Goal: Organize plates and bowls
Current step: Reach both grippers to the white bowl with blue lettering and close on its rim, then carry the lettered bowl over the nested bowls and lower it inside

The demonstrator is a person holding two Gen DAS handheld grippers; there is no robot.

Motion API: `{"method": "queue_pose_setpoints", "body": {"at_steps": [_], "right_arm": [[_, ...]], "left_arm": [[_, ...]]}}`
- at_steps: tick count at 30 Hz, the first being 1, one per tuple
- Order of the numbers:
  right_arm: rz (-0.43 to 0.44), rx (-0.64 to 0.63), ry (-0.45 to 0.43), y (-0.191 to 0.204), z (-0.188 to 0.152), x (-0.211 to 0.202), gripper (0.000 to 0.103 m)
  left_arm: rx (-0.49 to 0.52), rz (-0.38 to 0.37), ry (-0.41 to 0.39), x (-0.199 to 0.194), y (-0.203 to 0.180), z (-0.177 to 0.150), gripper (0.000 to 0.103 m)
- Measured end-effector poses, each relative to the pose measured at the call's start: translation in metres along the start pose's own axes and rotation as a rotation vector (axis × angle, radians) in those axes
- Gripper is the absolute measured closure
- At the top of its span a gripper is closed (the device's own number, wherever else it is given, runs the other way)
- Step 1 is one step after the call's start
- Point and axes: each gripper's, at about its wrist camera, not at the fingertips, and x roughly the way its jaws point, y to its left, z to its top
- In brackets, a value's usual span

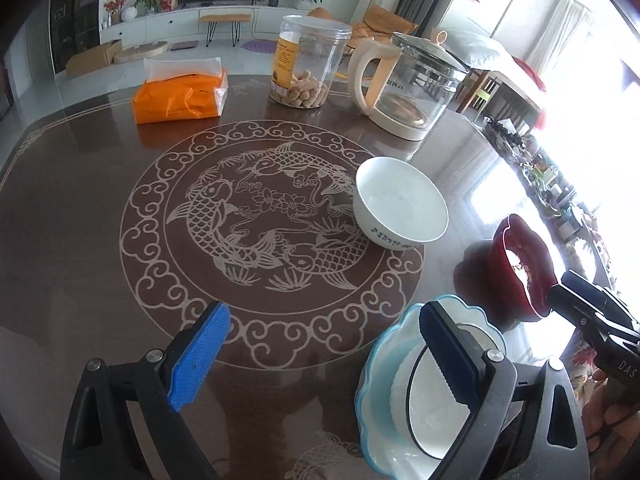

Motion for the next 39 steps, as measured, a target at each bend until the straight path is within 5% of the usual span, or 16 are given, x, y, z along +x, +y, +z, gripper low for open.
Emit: {"method": "queue_pose_setpoints", "body": {"at_steps": [2, 7, 8, 10, 11, 19, 21, 22, 26, 29, 39], "right_arm": [[0.041, 0.007, 0.068, -0.003, 0.021, 0.023, 0.024], [0.078, 0.047, 0.162, -0.009, 0.065, 0.082, 0.026], [0.086, 0.064, 0.180, -0.011, 0.071, 0.093, 0.029], [0.110, 0.083, 0.239, -0.012, 0.082, 0.116, 0.058], [0.116, 0.086, 0.267, -0.011, 0.085, 0.126, 0.062], [0.096, 0.089, 0.342, -0.011, 0.092, 0.179, 0.063], [0.110, 0.097, 0.358, -0.012, 0.090, 0.186, 0.075], [0.110, 0.099, 0.360, -0.013, 0.089, 0.187, 0.087], [0.137, 0.110, 0.351, -0.013, 0.089, 0.187, 0.094], [0.121, 0.094, 0.337, -0.009, 0.089, 0.182, 0.093], [0.168, 0.128, 0.232, -0.009, 0.094, 0.096, 0.093]], "left_arm": [[-0.033, -0.011, 0.026, 0.016, 0.001, 0.019, 0.010], [-0.039, -0.026, 0.080, 0.058, -0.015, 0.056, 0.036], [-0.037, -0.011, 0.089, 0.067, -0.018, 0.062, 0.041], [-0.041, 0.006, 0.111, 0.084, -0.021, 0.070, 0.048], [-0.041, 0.010, 0.124, 0.092, -0.023, 0.073, 0.051], [-0.065, 0.023, 0.176, 0.132, -0.026, 0.081, 0.069], [-0.073, 0.020, 0.180, 0.136, -0.025, 0.081, 0.074], [-0.079, 0.015, 0.181, 0.138, -0.024, 0.081, 0.077], [-0.070, -0.014, 0.157, 0.137, -0.030, 0.082, 0.091], [-0.018, 0.022, 0.126, 0.127, -0.044, 0.082, 0.091], [0.049, -0.049, 0.047, 0.028, -0.071, 0.064, 0.091]]}}
